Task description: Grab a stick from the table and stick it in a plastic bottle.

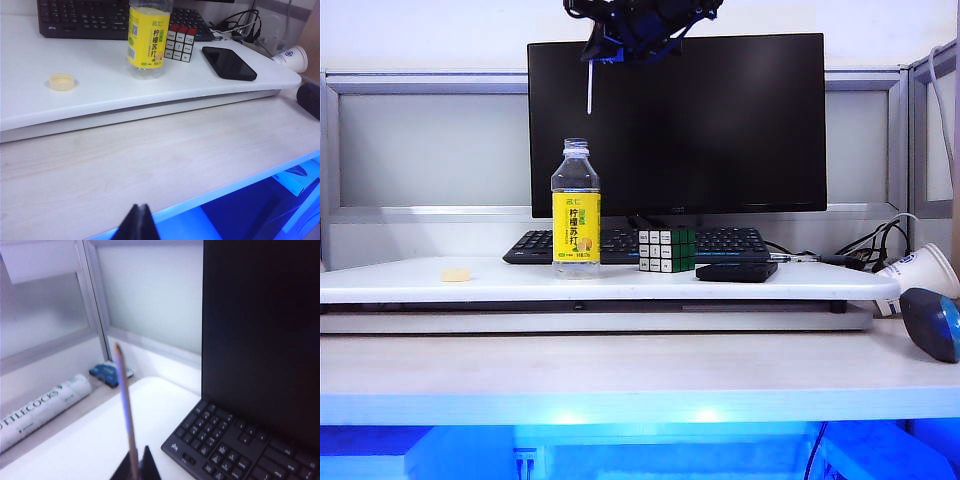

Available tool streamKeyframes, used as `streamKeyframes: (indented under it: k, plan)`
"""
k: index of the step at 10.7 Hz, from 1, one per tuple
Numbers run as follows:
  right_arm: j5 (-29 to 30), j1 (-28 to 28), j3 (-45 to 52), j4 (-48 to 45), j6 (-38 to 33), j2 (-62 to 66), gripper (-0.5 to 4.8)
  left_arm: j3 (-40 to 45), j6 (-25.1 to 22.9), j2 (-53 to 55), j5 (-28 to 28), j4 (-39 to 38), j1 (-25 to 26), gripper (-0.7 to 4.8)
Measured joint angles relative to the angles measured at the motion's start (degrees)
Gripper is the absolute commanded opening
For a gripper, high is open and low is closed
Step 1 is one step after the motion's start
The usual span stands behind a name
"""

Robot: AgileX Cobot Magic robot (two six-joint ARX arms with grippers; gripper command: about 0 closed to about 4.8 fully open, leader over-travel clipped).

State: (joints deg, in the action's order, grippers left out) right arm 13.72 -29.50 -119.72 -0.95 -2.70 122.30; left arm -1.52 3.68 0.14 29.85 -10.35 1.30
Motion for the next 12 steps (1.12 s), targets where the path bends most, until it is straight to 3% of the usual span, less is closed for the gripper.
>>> streamKeyframes:
  k: [12]
  plan:
    - [0.85,-1.92,0.02,6.1,-0.44,0.02,-0.09,0.0,0.0,0.0,-0.5,0.0,0.0,-0.05]
